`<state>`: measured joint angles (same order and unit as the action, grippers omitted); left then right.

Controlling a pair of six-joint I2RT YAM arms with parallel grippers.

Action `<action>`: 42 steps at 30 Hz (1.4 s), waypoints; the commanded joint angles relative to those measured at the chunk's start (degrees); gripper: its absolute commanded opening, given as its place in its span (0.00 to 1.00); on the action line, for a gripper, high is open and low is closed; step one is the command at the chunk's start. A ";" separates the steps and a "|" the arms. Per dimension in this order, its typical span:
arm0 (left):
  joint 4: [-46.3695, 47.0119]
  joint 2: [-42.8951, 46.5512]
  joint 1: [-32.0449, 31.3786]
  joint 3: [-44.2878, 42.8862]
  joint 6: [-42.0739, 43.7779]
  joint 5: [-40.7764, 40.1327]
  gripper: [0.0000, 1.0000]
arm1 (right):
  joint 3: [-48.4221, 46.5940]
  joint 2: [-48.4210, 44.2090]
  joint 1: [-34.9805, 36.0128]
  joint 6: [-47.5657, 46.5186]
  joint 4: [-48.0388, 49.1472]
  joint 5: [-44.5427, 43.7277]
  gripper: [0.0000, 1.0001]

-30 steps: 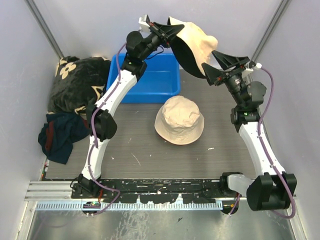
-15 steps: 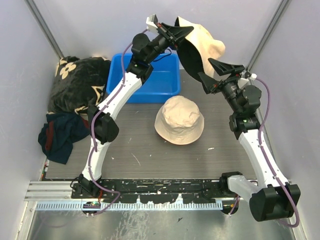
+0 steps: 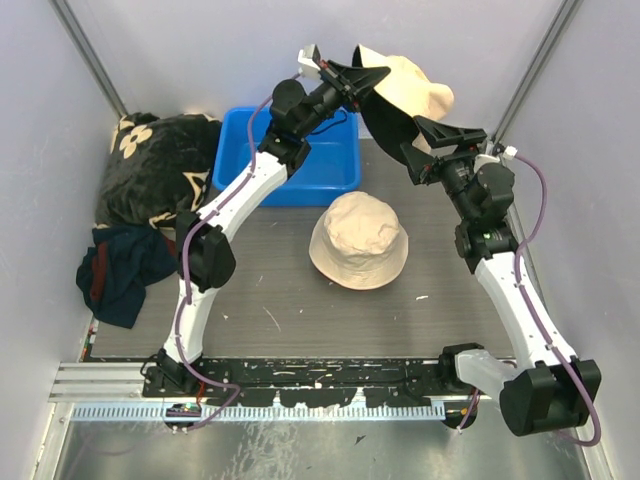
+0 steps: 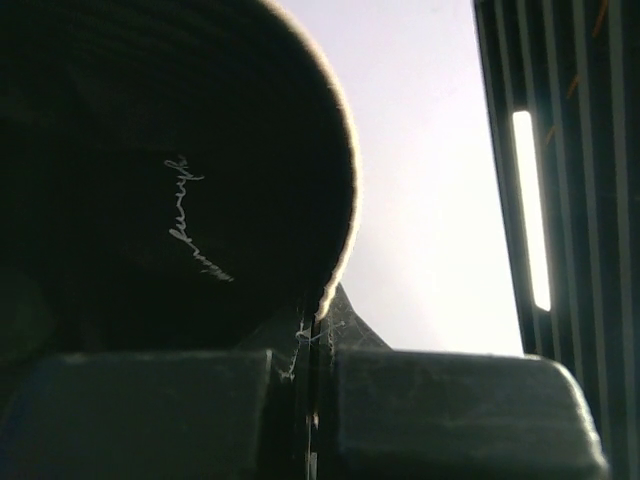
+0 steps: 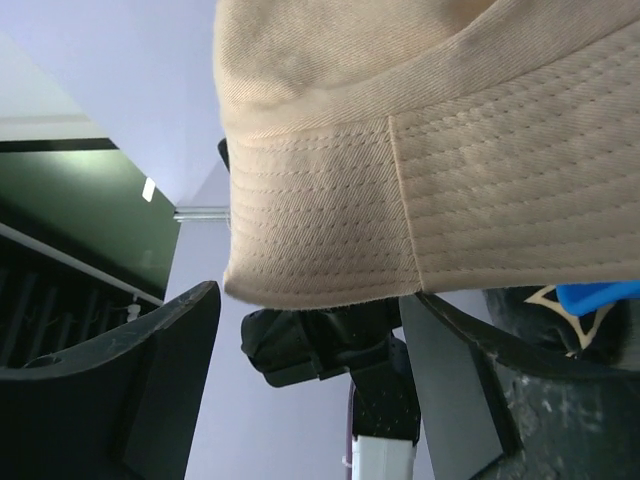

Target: Stack the hats

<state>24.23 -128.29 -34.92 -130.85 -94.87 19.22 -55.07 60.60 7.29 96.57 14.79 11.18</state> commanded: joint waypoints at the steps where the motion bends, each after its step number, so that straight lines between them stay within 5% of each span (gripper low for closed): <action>1: 6.38 5.17 1.28 6.39 -0.94 -0.21 0.00 | -3.98 1.87 0.33 -5.16 1.57 -2.66 0.77; 19: 15.55 15.17 3.50 24.25 -4.27 5.13 0.00 | -2.42 0.20 -3.21 -8.29 -1.73 -3.89 0.69; 25: 18.96 20.50 2.51 33.72 -5.32 5.33 0.00 | -2.59 2.76 -3.60 -9.13 -0.14 -2.81 0.56; 31: 21.98 25.68 2.27 45.13 -4.77 6.09 0.00 | -0.28 2.50 -3.77 -10.87 -0.62 -2.41 0.03; 42: 29.17 31.13 4.11 61.77 -4.40 9.77 0.00 | 6.50 -6.51 -5.87 -19.16 -7.24 3.33 0.01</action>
<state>46.54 -101.03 -31.51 -71.77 -99.70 25.89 -50.09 58.24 3.09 81.93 7.11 13.96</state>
